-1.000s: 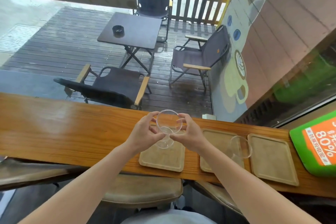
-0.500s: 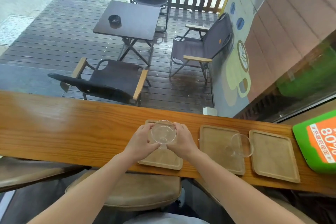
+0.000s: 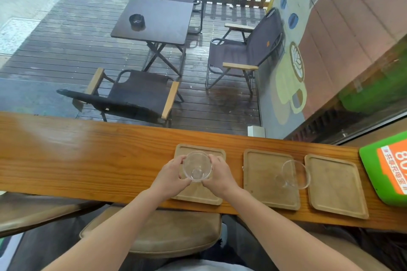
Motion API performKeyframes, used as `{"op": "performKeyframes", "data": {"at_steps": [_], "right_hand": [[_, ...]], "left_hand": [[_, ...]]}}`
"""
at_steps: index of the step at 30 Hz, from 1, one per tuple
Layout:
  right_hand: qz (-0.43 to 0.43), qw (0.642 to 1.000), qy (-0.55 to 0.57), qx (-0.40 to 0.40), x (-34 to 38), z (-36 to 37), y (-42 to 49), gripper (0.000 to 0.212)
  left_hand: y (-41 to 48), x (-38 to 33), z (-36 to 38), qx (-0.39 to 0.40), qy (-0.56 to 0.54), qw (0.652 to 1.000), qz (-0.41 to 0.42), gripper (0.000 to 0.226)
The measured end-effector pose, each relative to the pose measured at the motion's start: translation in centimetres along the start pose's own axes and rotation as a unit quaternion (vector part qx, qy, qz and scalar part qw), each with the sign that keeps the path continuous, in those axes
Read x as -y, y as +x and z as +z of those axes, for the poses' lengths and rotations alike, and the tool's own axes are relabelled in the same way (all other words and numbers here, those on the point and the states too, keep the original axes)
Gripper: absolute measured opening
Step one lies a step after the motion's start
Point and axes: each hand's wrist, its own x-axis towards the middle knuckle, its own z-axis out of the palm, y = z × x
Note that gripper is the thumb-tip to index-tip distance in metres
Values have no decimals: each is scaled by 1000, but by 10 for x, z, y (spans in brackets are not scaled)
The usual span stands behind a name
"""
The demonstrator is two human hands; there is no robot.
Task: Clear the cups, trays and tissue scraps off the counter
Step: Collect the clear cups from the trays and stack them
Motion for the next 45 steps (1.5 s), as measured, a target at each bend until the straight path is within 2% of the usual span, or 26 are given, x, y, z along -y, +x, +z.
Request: {"op": "performKeyframes", "data": {"at_steps": [11, 18, 22, 25, 27, 31, 35, 39, 45], "right_hand": [[9, 1000, -1, 7, -4, 6, -1, 58], [23, 1000, -14, 15, -8, -1, -4, 59], [36, 998, -49, -3, -8, -25, -7, 69], [28, 996, -70, -46, -5, -50, -5, 56], [11, 995, -68, -78, -5, -68, -6, 46], [12, 989, -46, -142, -11, -99, -18, 37], [44, 984, -16, -172, -39, -114, -47, 30], [109, 978, 2, -178, -82, -121, -88, 27], [223, 957, 16, -184, -141, -128, -129, 29]], "left_hand": [[-4, -3, 5, 5, -1, 1000, -27, 74], [1, -3, -8, 11, 16, 996, -91, 89], [10, -20, -25, -53, 30, 996, -66, 72], [17, -45, -33, -93, 41, 995, -26, 51], [21, -66, -31, -93, 45, 995, 3, 39], [28, -113, -11, -69, 71, 993, 62, 29], [33, -150, 25, -27, 104, 988, 111, 27], [37, -174, 67, 37, 150, 975, 160, 26], [35, -190, 128, 132, 169, 962, 170, 20]]}}
